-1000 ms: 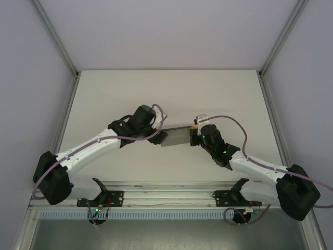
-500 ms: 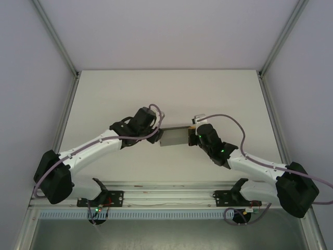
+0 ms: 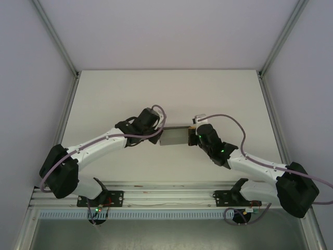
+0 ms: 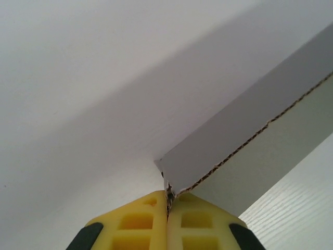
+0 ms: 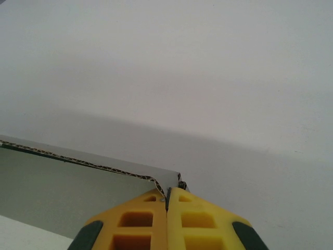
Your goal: Assemble paper box
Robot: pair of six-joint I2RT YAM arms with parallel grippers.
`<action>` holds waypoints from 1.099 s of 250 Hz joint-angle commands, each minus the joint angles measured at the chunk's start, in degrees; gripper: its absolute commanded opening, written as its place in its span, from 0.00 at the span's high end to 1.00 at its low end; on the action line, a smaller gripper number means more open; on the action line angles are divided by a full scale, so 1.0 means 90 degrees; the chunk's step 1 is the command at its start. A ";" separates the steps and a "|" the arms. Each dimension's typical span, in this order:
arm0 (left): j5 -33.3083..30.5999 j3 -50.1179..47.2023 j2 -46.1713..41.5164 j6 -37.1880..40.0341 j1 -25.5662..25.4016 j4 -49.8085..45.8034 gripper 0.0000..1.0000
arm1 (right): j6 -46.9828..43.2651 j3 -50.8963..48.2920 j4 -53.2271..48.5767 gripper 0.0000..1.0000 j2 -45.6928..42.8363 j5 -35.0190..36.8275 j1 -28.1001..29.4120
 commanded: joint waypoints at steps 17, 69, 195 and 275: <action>0.0225 0.0285 0.0148 -0.0654 0.0005 0.0105 1.00 | 0.0295 0.0045 -0.0770 1.00 -0.0029 0.0018 0.0189; 0.0606 0.0565 0.0346 -0.1623 0.0010 -0.0259 1.00 | 0.0574 0.0409 -0.1352 1.00 0.0098 0.0687 0.0502; 0.0725 0.0596 0.1098 -0.2092 0.0095 -0.0299 1.00 | 0.0821 0.0192 -0.1052 1.00 0.0285 0.0894 0.0692; 0.0064 -0.0549 0.1010 -0.1833 -0.0226 0.0566 1.00 | 0.0452 -0.0442 -0.0163 1.00 0.0393 0.0597 0.0691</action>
